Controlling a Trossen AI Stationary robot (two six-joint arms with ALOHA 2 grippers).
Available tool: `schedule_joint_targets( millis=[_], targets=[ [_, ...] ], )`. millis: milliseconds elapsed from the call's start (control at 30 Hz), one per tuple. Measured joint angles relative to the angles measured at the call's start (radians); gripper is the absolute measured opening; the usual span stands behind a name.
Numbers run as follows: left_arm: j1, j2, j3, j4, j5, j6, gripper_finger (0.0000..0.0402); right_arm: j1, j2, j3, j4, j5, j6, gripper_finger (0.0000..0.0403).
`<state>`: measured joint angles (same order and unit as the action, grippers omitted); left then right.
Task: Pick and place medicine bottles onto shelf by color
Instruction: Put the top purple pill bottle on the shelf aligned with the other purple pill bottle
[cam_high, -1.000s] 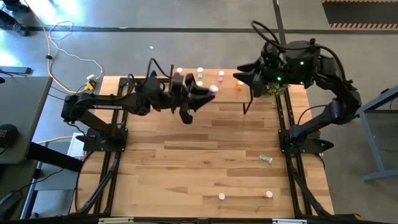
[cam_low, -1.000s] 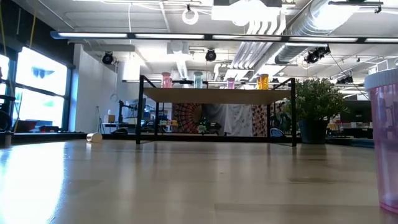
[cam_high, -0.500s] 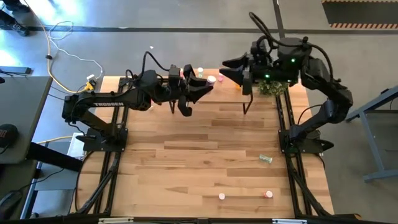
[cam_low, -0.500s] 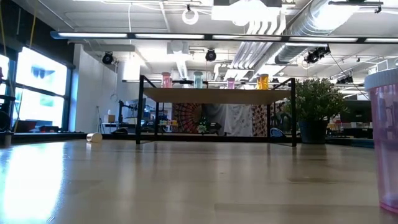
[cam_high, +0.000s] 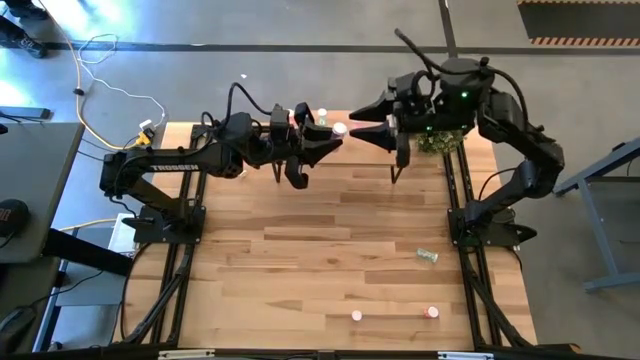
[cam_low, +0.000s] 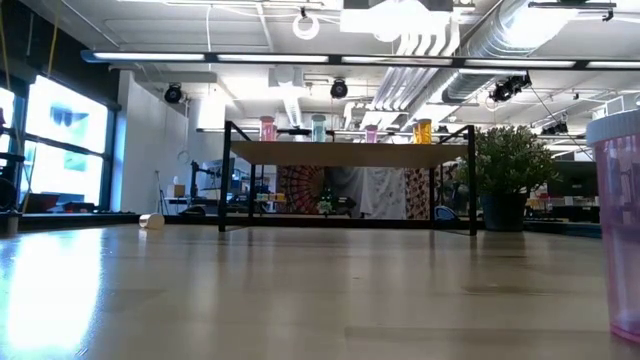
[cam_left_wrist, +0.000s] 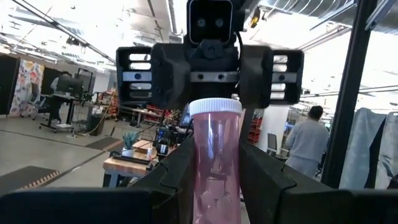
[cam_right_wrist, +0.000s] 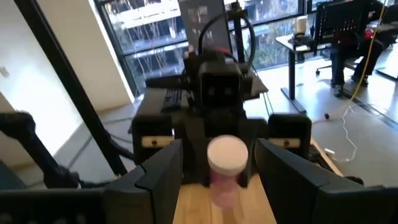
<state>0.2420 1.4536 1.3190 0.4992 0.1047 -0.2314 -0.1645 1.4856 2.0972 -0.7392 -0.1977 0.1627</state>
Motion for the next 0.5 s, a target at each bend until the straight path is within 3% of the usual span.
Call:
schedule_joint_targets(
  millis=[500],
  targets=[
    [0.0, 0.0, 0.0, -0.007, 0.034, 0.024, 0.0097, -0.005, 0.044, 0.0, -0.044, -0.041, -0.059, 0.0193]
  ],
)
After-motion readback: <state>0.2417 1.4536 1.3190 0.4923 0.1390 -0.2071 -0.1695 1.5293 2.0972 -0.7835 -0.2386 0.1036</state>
